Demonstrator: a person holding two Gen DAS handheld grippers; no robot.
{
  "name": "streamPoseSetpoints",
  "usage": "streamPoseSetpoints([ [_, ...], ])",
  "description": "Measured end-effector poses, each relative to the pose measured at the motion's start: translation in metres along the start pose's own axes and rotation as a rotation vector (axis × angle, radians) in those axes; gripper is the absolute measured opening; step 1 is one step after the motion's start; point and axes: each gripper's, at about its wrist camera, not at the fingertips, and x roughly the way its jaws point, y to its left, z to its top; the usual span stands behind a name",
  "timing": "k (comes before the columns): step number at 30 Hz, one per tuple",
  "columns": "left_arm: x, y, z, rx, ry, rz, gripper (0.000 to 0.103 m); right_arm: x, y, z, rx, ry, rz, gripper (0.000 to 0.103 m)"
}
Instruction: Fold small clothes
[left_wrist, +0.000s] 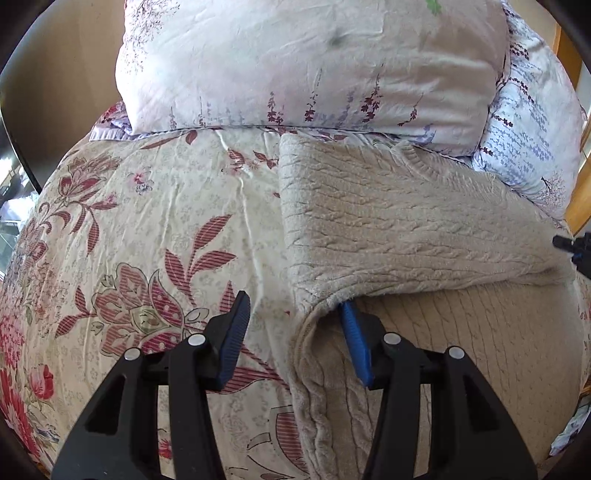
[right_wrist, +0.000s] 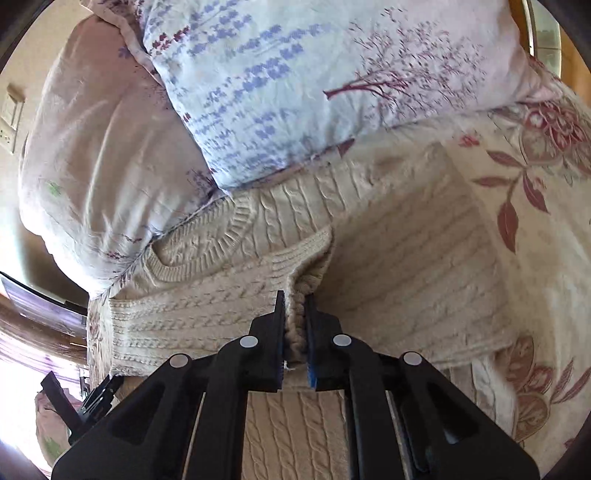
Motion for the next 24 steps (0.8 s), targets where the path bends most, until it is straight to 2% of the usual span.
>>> streamPoseSetpoints([
  [4,-0.001,0.002,0.001,-0.003,0.001,0.011,0.05,-0.009,0.0,-0.003,0.006,-0.04,0.008,0.009],
  [8,0.002,0.005,0.0,-0.016,0.006,0.013,0.051,0.001,-0.003,-0.007,-0.021,-0.012,-0.086,0.009],
  [11,-0.002,0.005,-0.003,-0.015,0.01,0.014,0.051,0.009,-0.01,-0.011,-0.007,0.001,-0.107,0.011],
  [13,-0.008,0.008,-0.006,-0.014,0.007,0.014,0.054,0.004,-0.011,-0.011,-0.021,-0.026,-0.155,0.018],
  [14,-0.014,0.012,-0.009,-0.023,0.002,0.017,0.055,-0.002,-0.011,-0.011,-0.033,-0.055,-0.21,0.022],
  [15,-0.02,0.016,-0.011,-0.034,-0.008,0.017,0.055,-0.01,-0.011,-0.012,-0.044,-0.089,-0.241,0.023],
  [16,-0.026,0.019,-0.011,-0.046,-0.022,0.015,0.055,-0.017,-0.011,-0.014,-0.052,-0.119,-0.234,0.023],
  [18,-0.042,0.021,-0.011,-0.067,-0.083,-0.017,0.055,-0.029,-0.01,-0.018,-0.079,-0.145,-0.144,0.023],
  [20,-0.052,0.013,-0.007,-0.058,-0.134,-0.068,0.056,-0.027,-0.003,-0.025,-0.13,-0.119,-0.063,0.023],
  [22,-0.049,-0.002,0.001,-0.023,-0.146,-0.101,0.056,-0.019,0.006,-0.032,-0.172,-0.081,-0.028,0.024],
  [23,-0.045,-0.011,0.005,-0.002,-0.141,-0.113,0.056,-0.015,0.01,-0.034,-0.184,-0.063,-0.022,0.027],
  [24,-0.041,-0.019,0.008,0.019,-0.138,-0.13,0.056,-0.009,0.013,-0.036,-0.193,-0.041,-0.018,0.036],
])
